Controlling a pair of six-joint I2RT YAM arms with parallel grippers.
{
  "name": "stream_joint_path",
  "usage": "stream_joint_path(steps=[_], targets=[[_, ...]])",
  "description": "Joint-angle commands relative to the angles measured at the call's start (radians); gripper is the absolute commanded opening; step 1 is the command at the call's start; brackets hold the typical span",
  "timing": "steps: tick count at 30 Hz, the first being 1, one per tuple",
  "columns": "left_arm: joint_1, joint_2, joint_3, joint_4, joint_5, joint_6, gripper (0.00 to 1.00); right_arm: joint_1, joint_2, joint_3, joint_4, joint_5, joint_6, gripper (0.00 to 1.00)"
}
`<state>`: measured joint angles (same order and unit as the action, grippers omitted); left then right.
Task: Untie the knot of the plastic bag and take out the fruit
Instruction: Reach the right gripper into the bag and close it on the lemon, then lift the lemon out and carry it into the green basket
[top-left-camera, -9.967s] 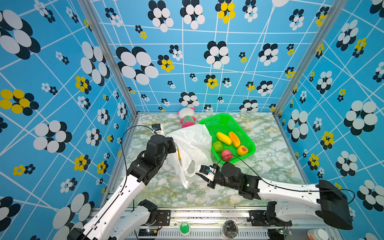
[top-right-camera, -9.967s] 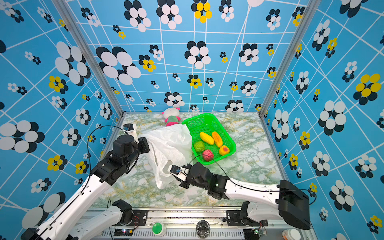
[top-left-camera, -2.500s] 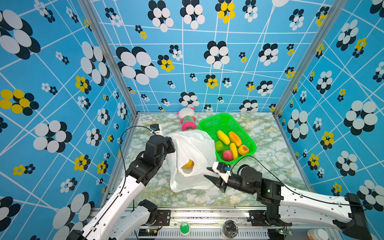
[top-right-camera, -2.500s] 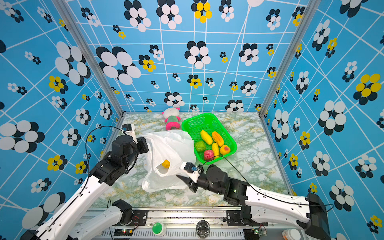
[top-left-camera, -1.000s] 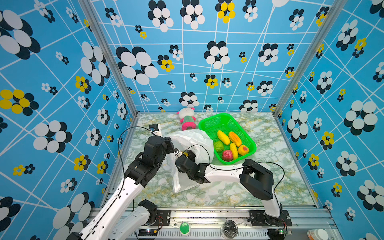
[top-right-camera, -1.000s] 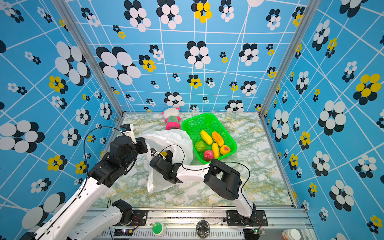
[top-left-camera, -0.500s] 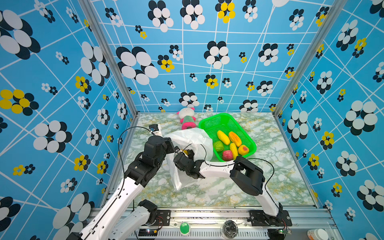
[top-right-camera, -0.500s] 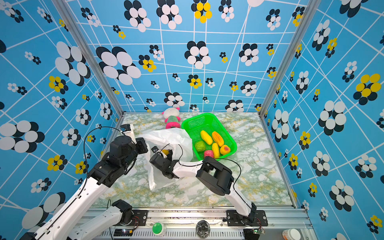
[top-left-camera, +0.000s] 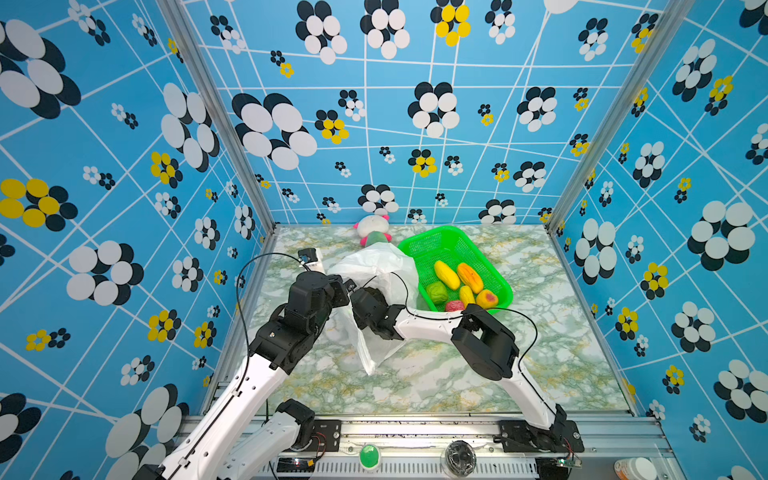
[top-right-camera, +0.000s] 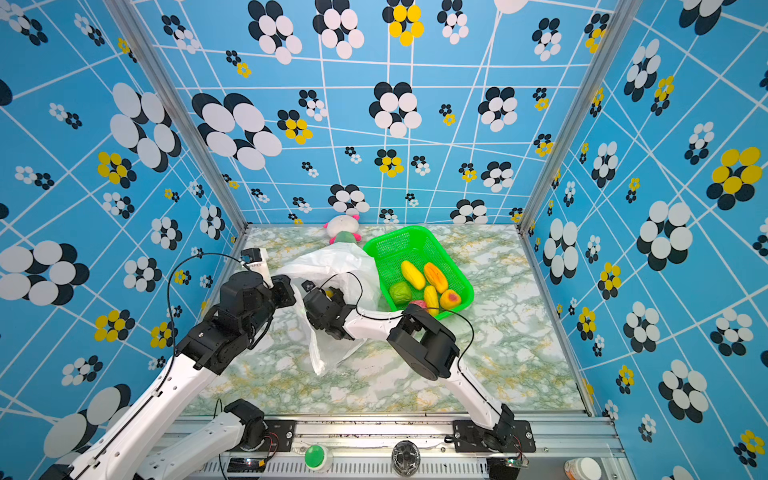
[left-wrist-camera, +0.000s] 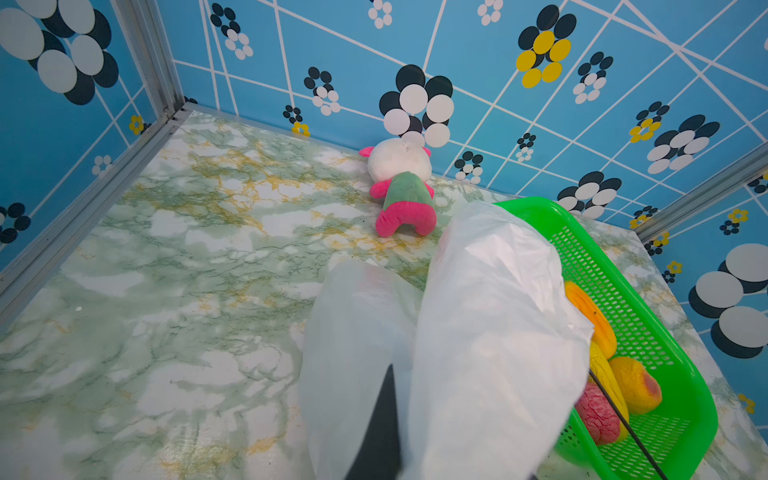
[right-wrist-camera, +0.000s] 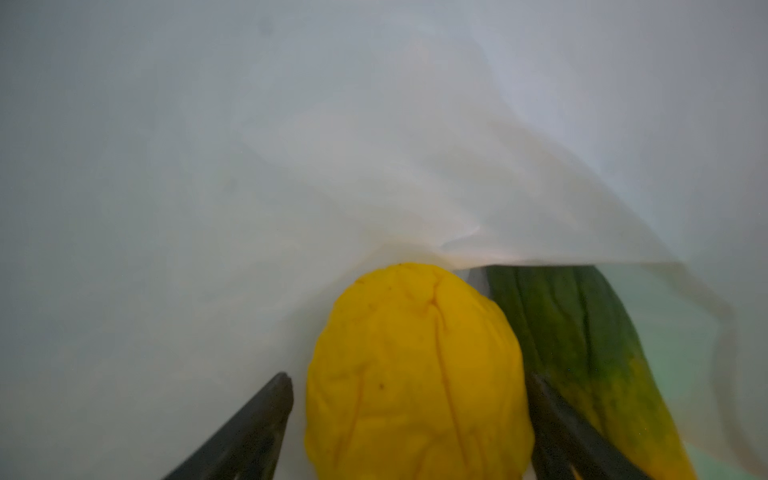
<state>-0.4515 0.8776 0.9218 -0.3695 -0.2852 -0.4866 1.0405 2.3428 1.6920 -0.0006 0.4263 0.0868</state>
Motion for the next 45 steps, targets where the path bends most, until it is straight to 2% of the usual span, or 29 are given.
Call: stream_joint_path(steps=[1,6,16,24,35,41,45], targets=[[0.008,-0.006,-0.010,0.014,0.002,-0.009,0.07,0.002,0.044,0.034,-0.090,-0.041,0.009,0.81],[0.008,-0.011,-0.012,0.014,0.003,-0.012,0.07,0.003,-0.027,-0.052,-0.042,-0.041,0.023,0.71],[0.008,-0.005,-0.011,0.012,-0.003,-0.013,0.07,0.019,-0.343,-0.405,0.208,-0.117,0.019,0.57],[0.008,-0.001,-0.009,0.009,-0.008,-0.013,0.07,0.081,-0.490,-0.591,0.410,-0.152,-0.070,0.49],[0.008,-0.001,-0.008,0.006,-0.010,-0.013,0.07,0.107,-0.596,-0.740,0.567,-0.153,-0.130,0.42],[0.008,-0.001,-0.008,0.006,-0.012,-0.012,0.07,0.107,-0.775,-0.920,0.714,-0.217,-0.154,0.43],[0.008,0.001,-0.006,0.005,-0.010,-0.013,0.07,0.108,-0.897,-1.048,0.821,-0.165,-0.171,0.43]])
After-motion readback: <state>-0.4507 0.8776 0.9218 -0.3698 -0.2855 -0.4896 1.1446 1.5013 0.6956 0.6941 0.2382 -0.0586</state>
